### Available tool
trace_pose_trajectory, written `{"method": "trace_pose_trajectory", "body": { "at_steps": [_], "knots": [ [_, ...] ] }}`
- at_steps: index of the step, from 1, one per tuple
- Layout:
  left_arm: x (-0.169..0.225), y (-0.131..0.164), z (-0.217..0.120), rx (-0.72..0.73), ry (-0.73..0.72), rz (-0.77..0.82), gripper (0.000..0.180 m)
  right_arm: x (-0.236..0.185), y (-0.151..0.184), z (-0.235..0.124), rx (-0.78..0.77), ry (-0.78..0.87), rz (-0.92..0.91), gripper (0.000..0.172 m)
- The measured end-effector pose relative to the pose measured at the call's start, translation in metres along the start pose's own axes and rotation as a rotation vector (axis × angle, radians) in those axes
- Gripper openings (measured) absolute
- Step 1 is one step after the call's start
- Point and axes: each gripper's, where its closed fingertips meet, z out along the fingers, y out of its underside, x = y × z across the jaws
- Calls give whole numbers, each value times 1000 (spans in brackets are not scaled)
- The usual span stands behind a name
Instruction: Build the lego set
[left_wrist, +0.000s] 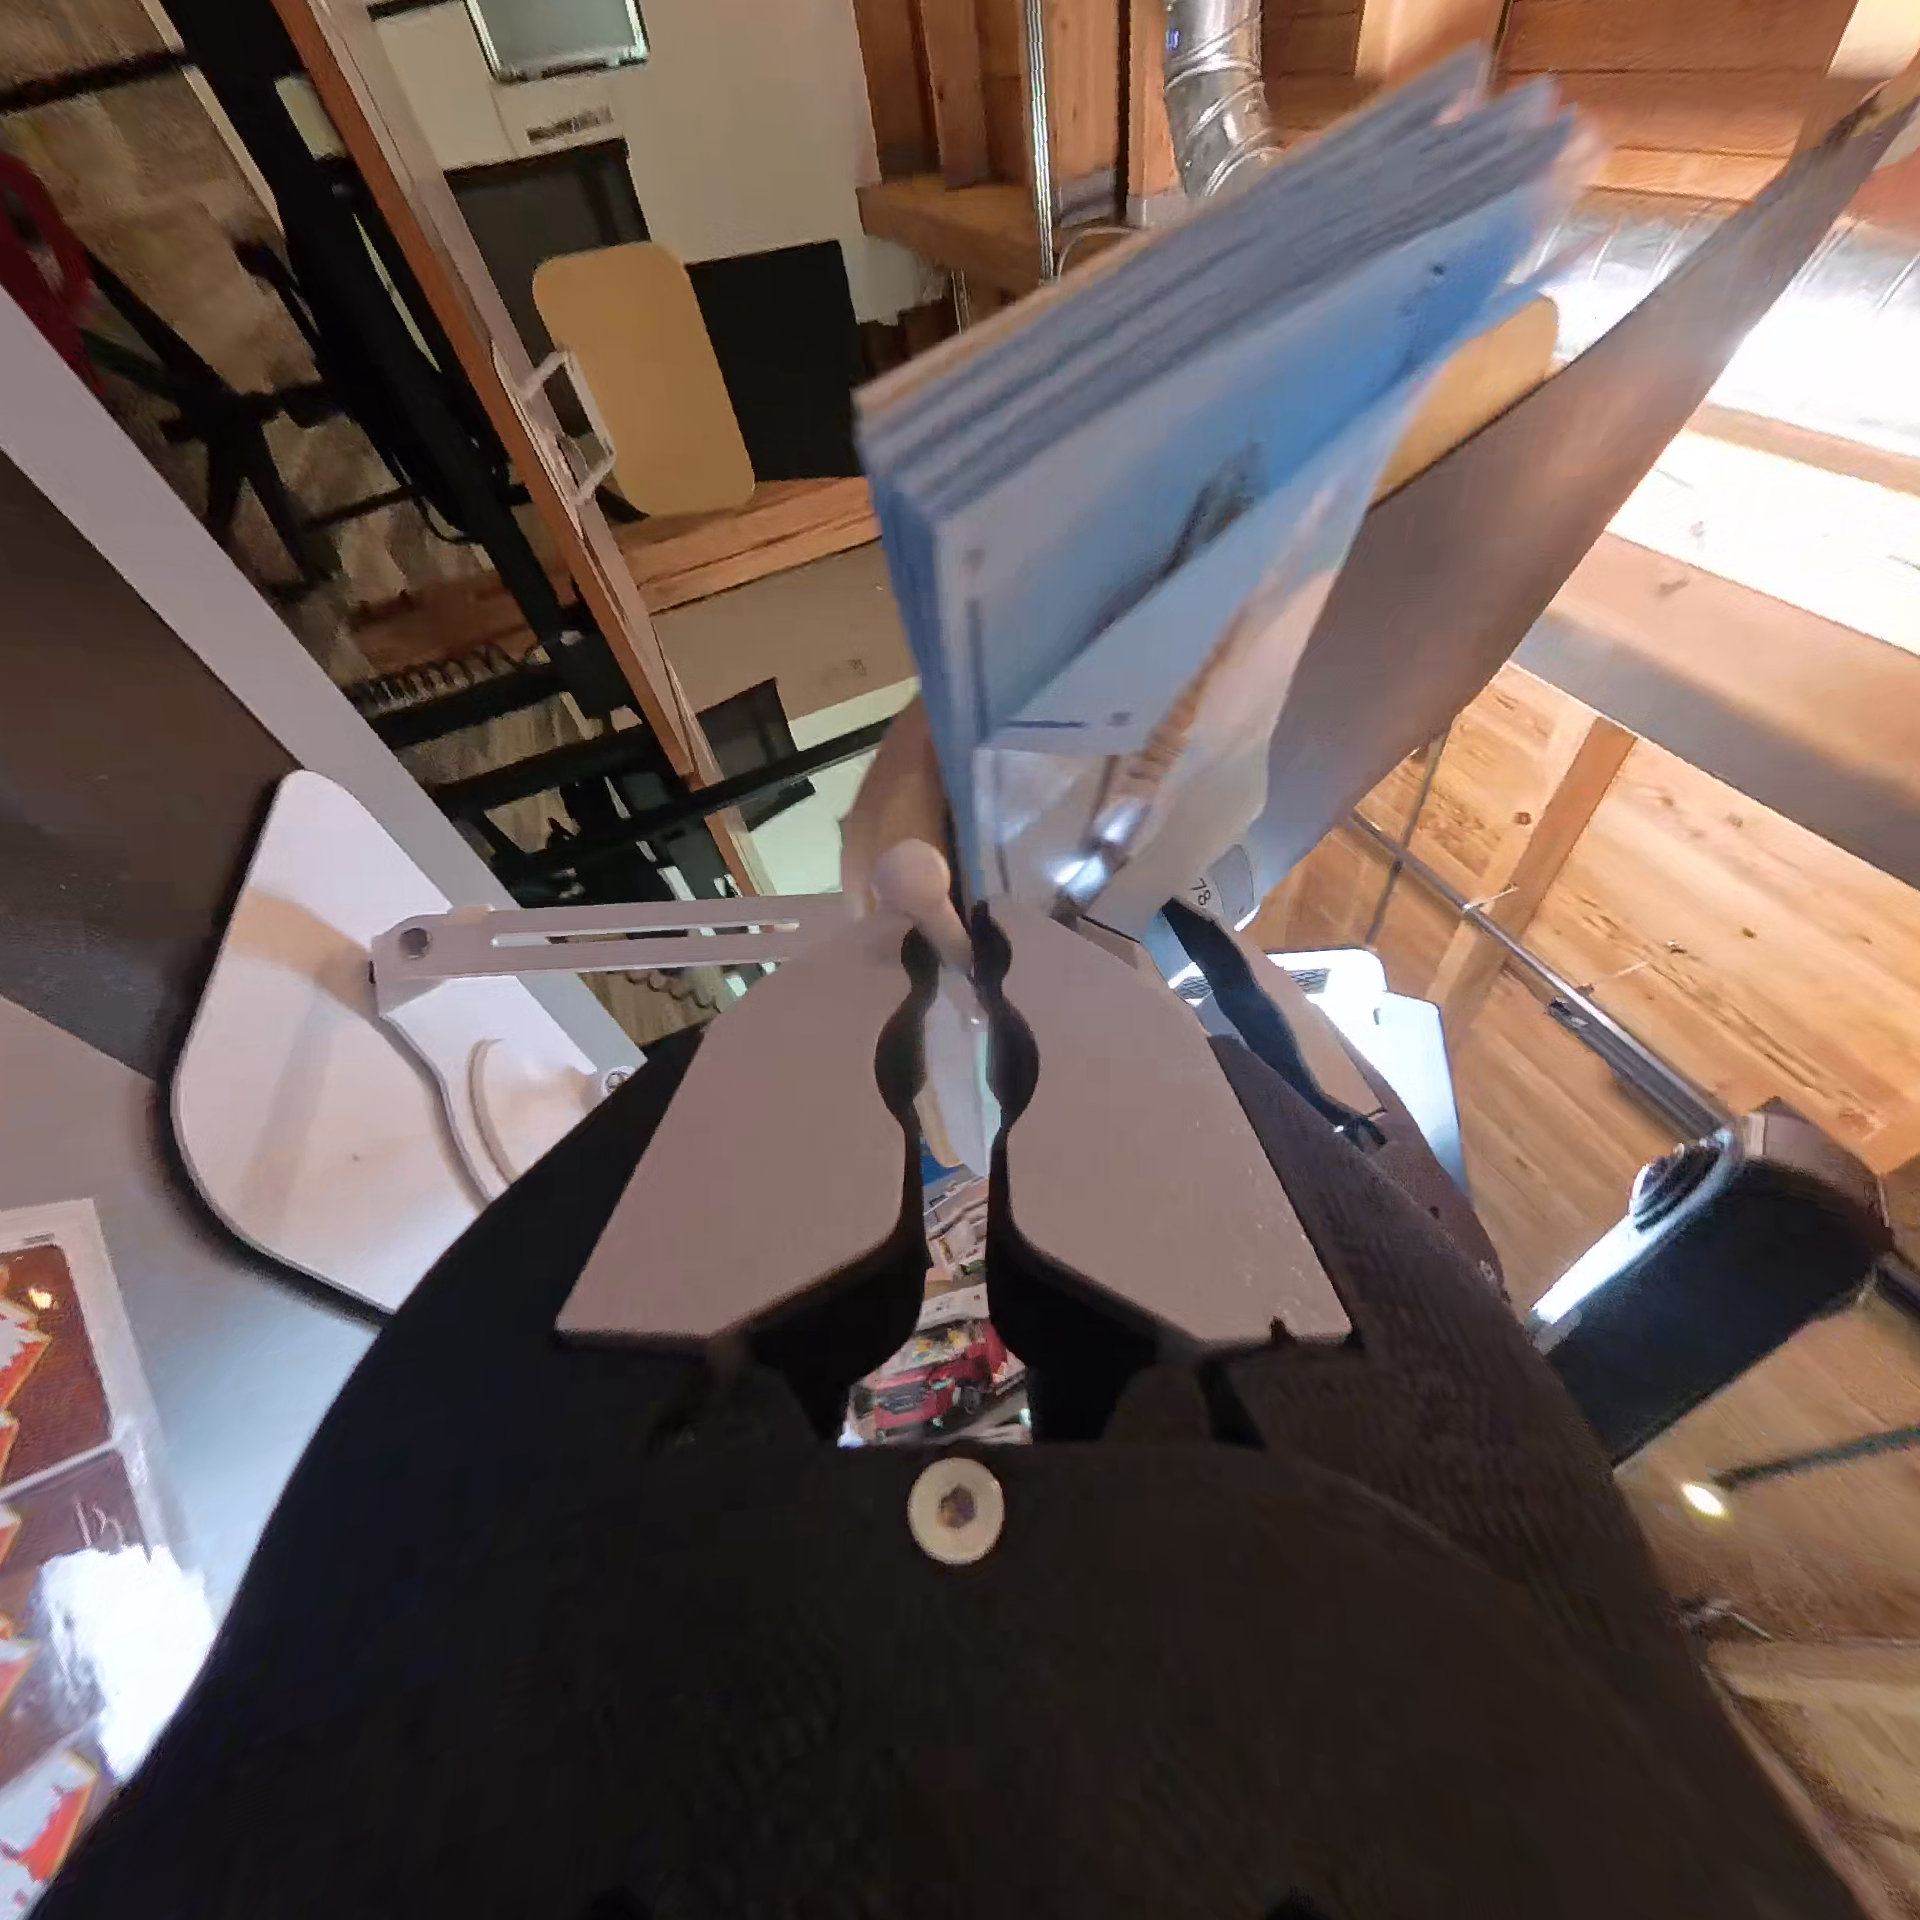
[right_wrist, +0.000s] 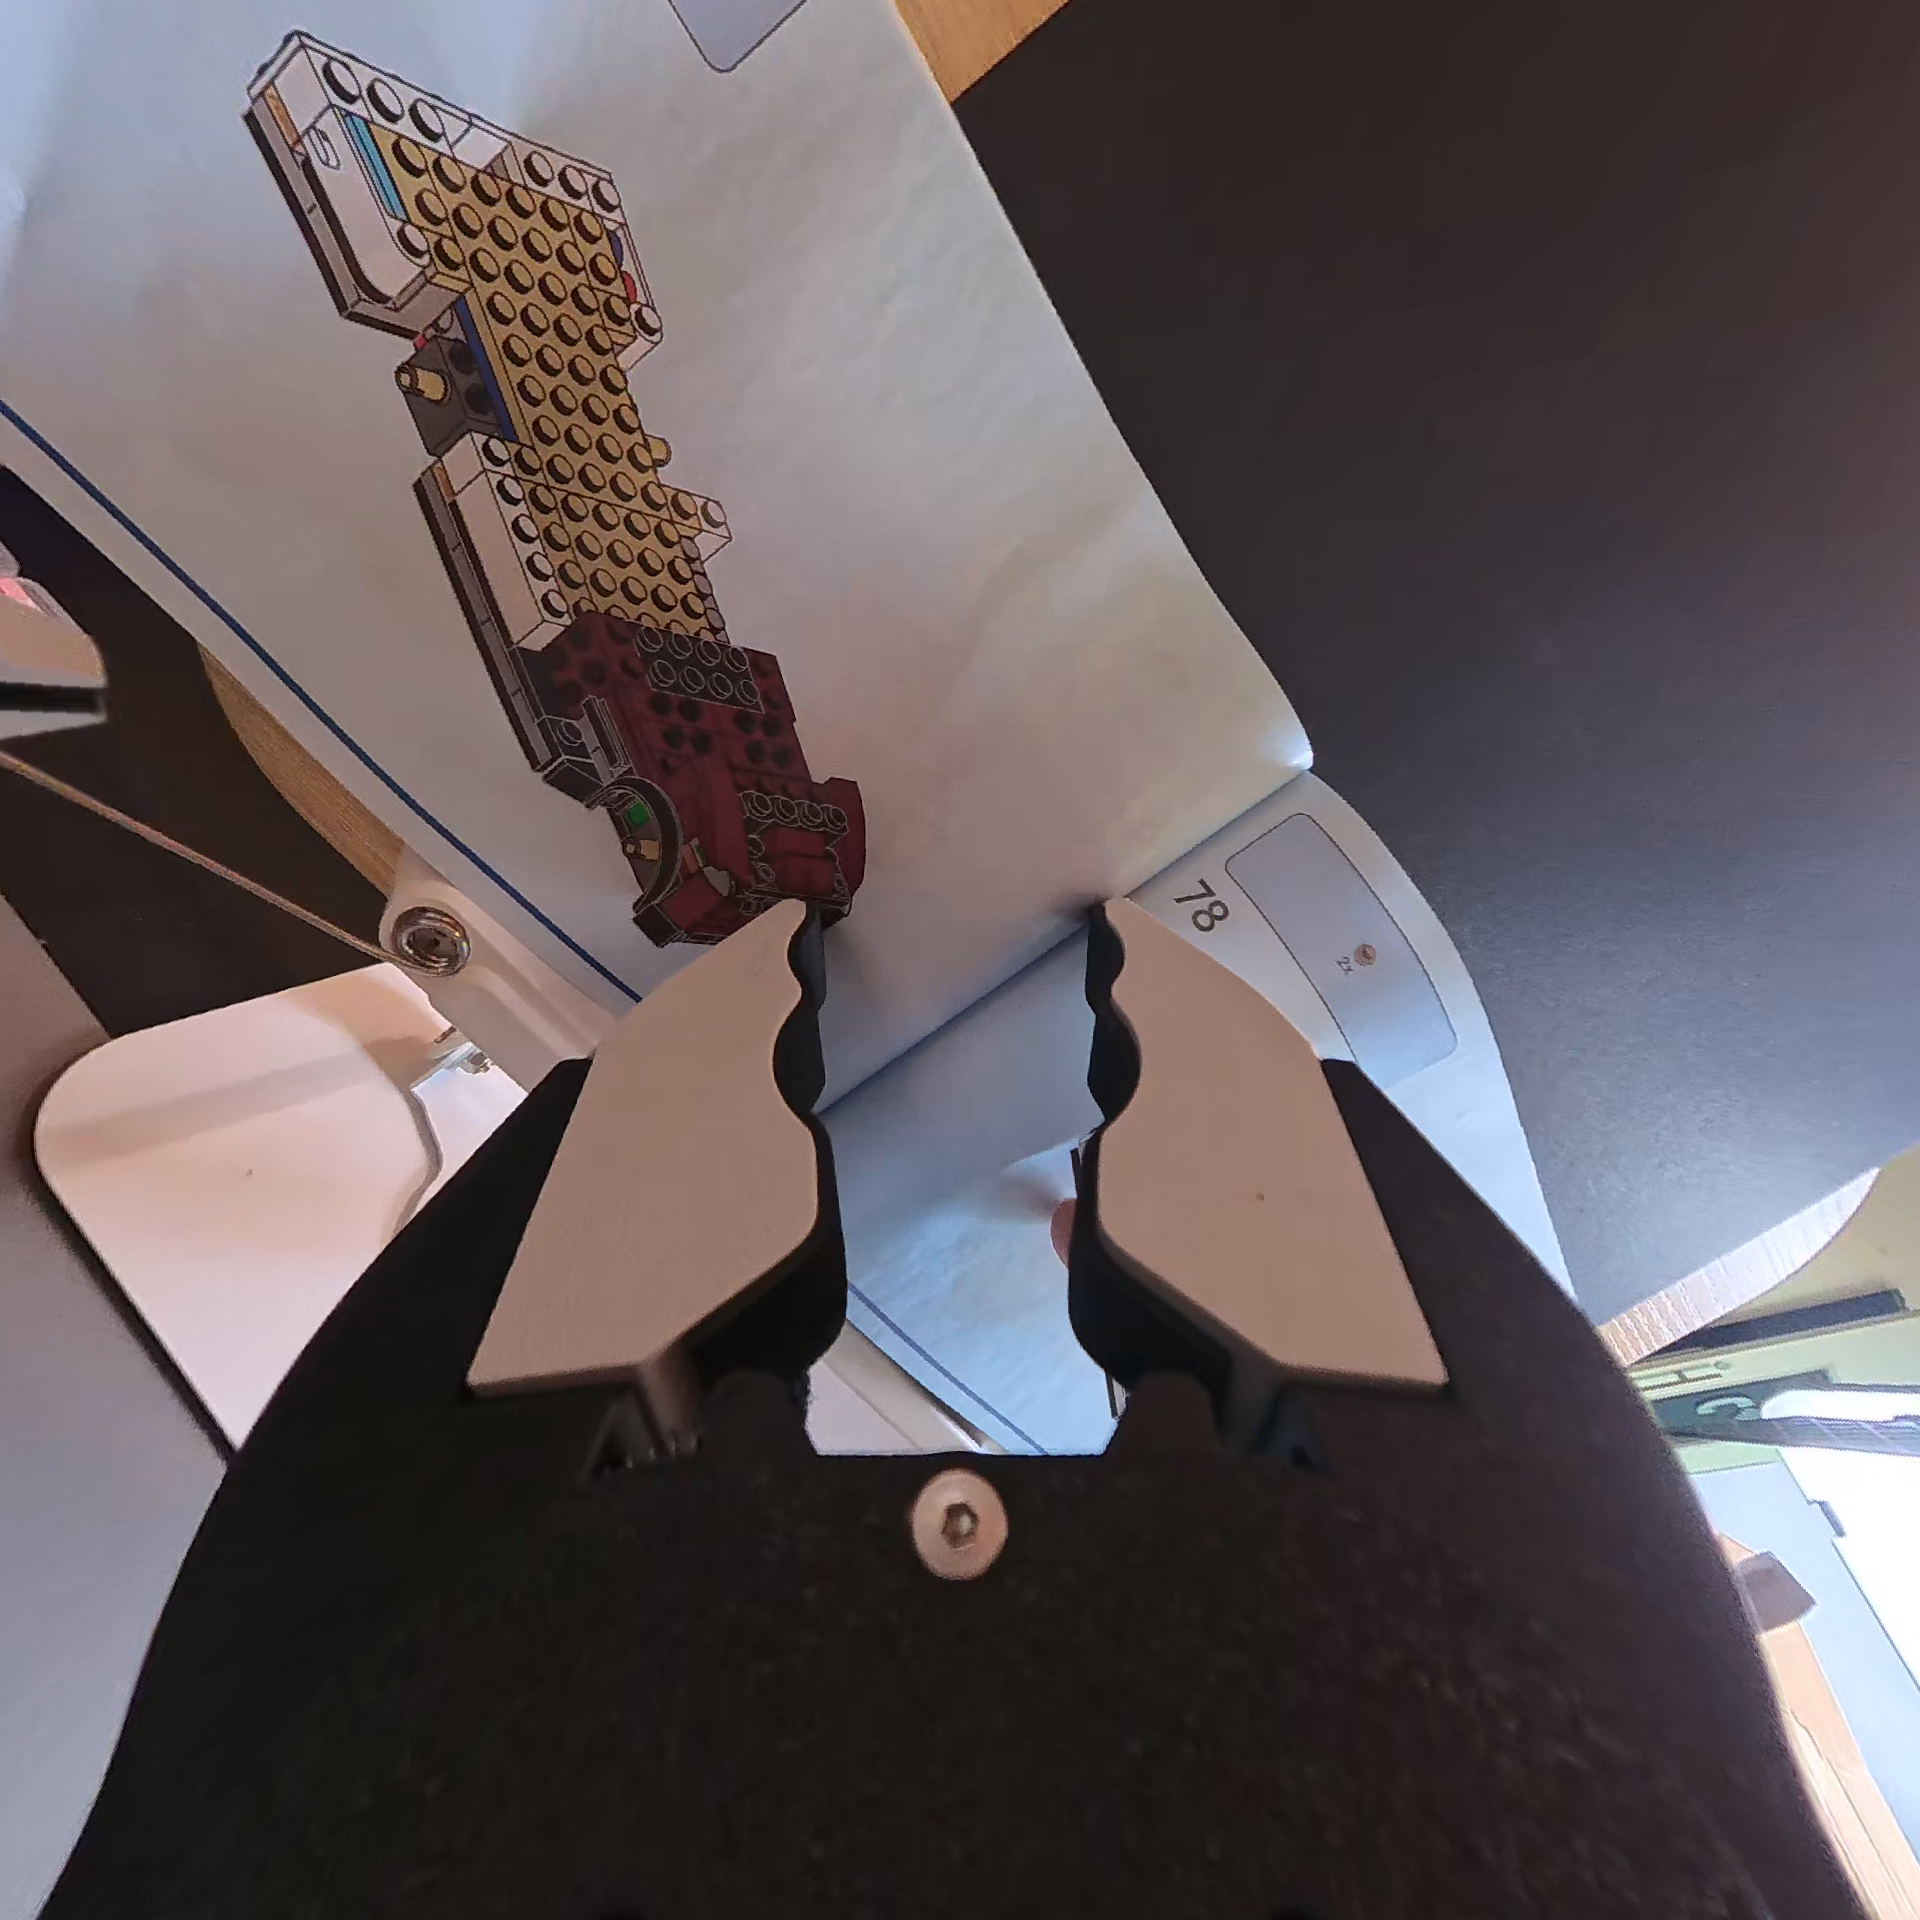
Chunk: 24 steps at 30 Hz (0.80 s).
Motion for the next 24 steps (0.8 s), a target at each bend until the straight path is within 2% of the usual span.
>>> {"method": "trace_pose_trajectory", "body": {
  "at_steps": [1,4,8,14,16,19,22,24],
  "knots": [
    [5,2,-2,7,-25,57,6,0,0,0,-4,3,0,48],
    [18,5,-2,-26,-129,362,8,-1,-1,1,-17,4,3,50],
    [49,14,19,-166,-176,856,9,-4,-2,-2,-16,-26,6,54],
    [59,39,58,-438,-173,1202,15,-6,-3,-5,48,-87,-35,53],
    [45,31,60,-472,-253,1337,7,-8,-2,-9,80,-137,-44,54],
    [42,30,59,-489,-250,1348,6,-12,3,-20,110,-273,18,48],
    [42,29,59,-504,-256,1326,6,5,13,-30,173,-243,128,36],
    [43,30,59,-522,-278,1367,6,1,23,-30,171,-270,166,33]
  ]
}}
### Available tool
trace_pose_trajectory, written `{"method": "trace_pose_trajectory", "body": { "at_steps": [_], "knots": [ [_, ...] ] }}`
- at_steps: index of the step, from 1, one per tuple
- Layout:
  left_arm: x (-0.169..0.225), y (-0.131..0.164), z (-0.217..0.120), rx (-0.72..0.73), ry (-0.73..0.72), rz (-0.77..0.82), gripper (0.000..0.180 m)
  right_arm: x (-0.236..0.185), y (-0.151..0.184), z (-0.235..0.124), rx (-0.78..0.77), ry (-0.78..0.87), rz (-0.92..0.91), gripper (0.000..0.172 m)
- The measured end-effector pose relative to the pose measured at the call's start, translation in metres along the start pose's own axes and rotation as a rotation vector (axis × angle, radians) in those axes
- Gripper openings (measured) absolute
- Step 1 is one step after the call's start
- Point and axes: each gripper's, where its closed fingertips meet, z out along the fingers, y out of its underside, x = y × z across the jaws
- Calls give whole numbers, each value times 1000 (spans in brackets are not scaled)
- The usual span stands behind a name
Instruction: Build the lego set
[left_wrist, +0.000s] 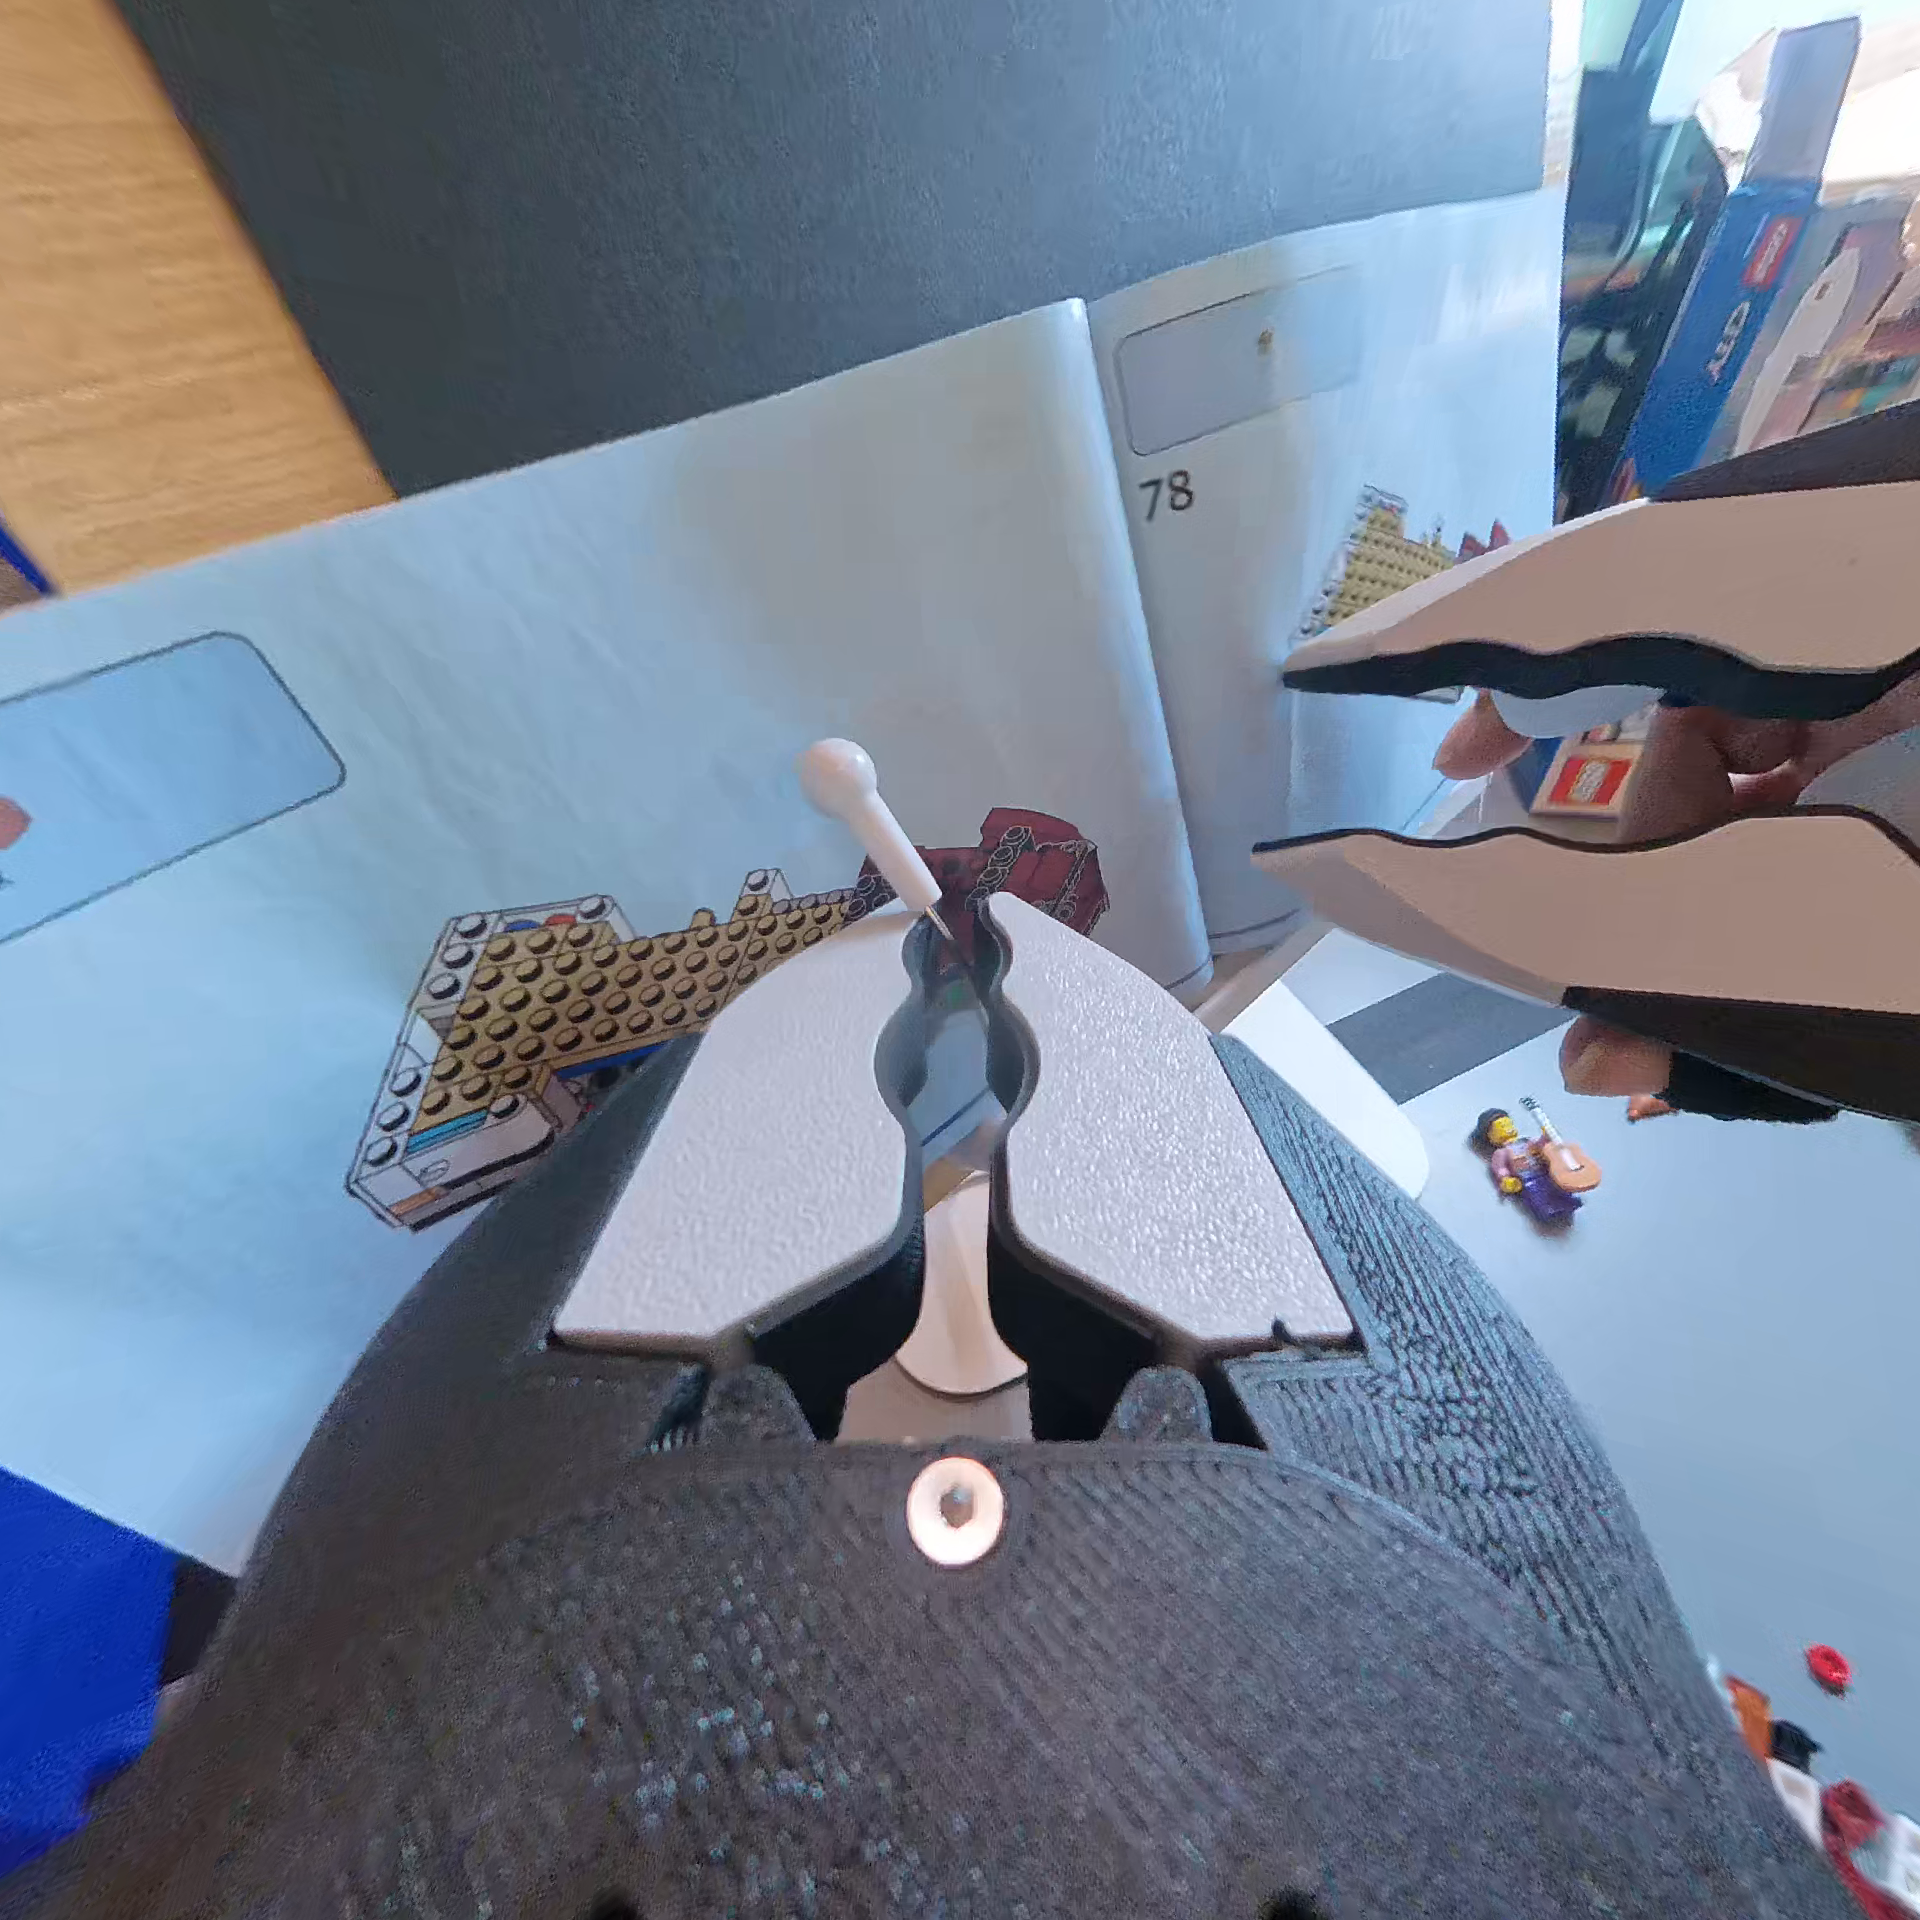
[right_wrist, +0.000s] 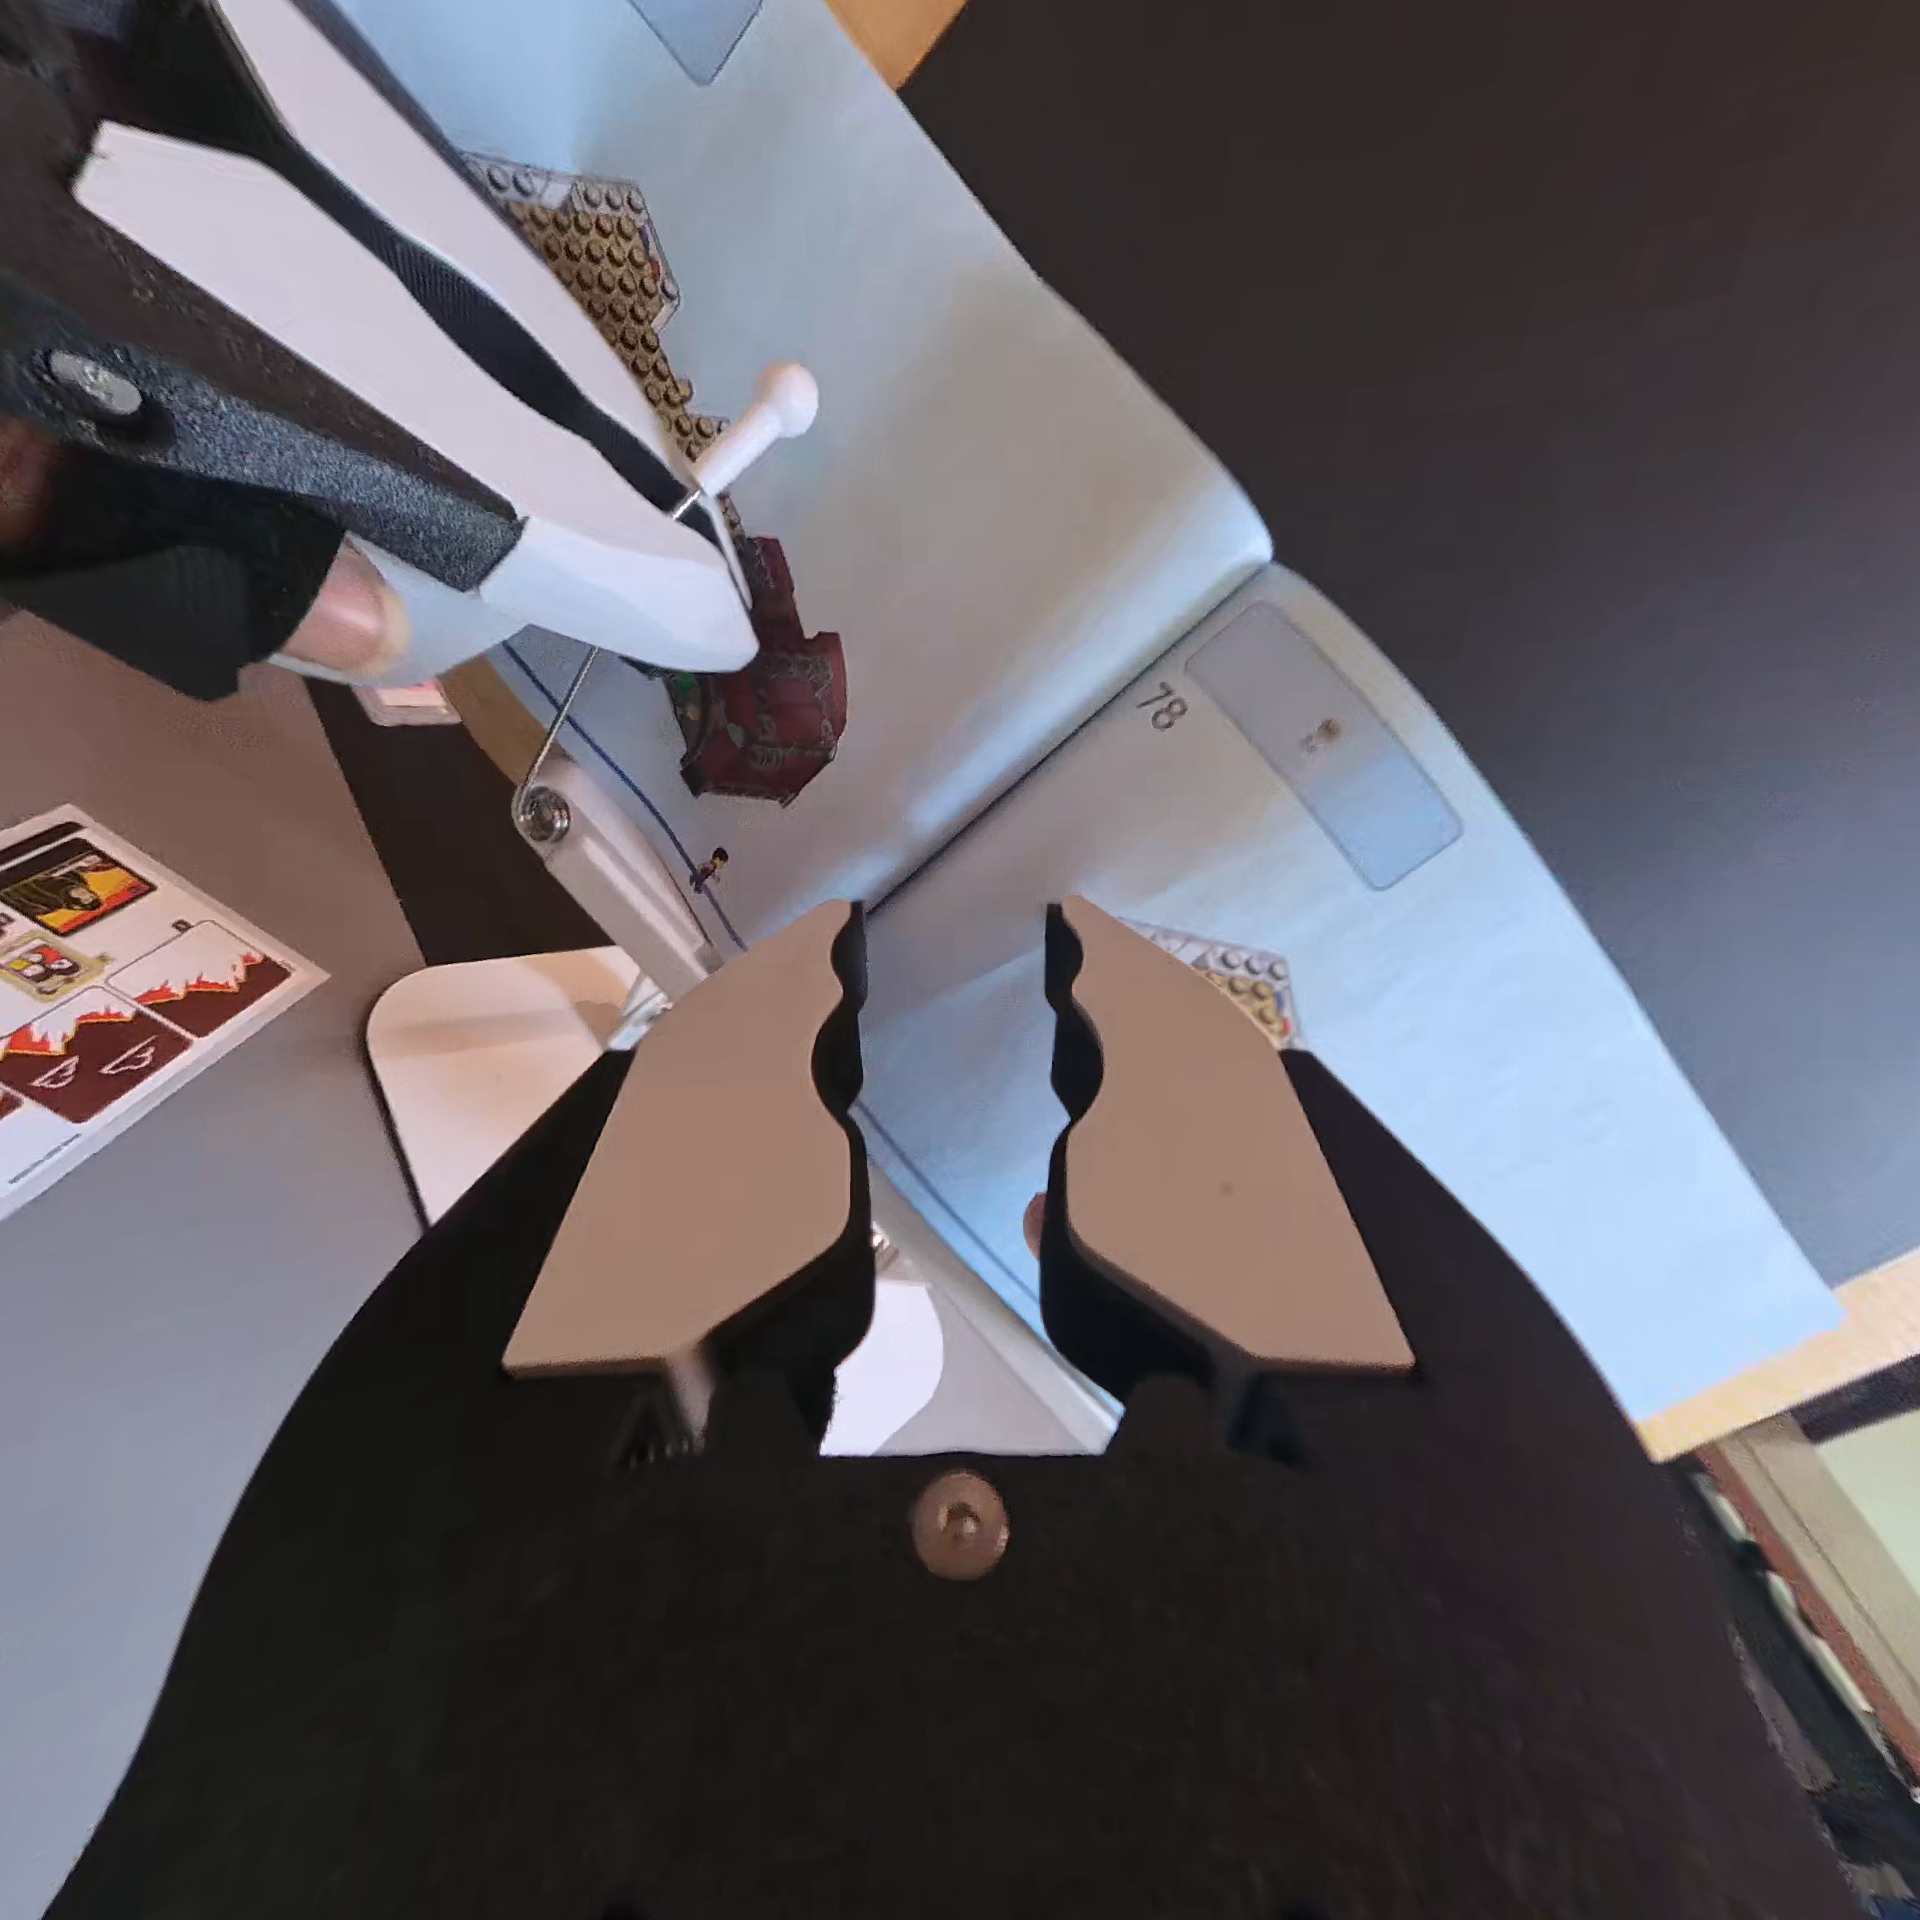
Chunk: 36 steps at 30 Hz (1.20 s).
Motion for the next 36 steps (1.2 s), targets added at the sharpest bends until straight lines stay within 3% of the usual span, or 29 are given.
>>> {"method": "trace_pose_trajectory", "body": {
  "at_steps": [5,9,13,17,19,21,23,26,29,33,36],
  "knots": [
    [28,-2,7,-82,-51,345,13,-15,11,10,-5,-55,16,30],
    [43,5,18,-156,-61,588,7,-18,13,11,18,-127,101,30],
    [45,9,22,-224,-20,613,7,-19,16,10,29,-173,129,31],
    [46,12,18,-313,52,715,18,-22,16,1,79,-209,164,41],
    [45,14,15,-328,64,727,29,-21,15,-4,100,-203,177,40],
    [48,6,9,-269,68,726,22,-17,15,-7,107,-187,175,39],
    [60,2,3,-235,91,736,11,-14,12,-8,112,-173,163,26],
    [67,8,7,-279,96,792,17,-11,12,0,81,-155,141,6],
    [62,12,9,-309,103,779,19,-8,15,7,54,-148,174,1],
    [57,-7,-2,-201,80,630,16,-4,17,2,66,-132,225,2],
    [48,11,12,-304,60,656,21,-5,19,5,53,-136,232,4]
  ]
}}
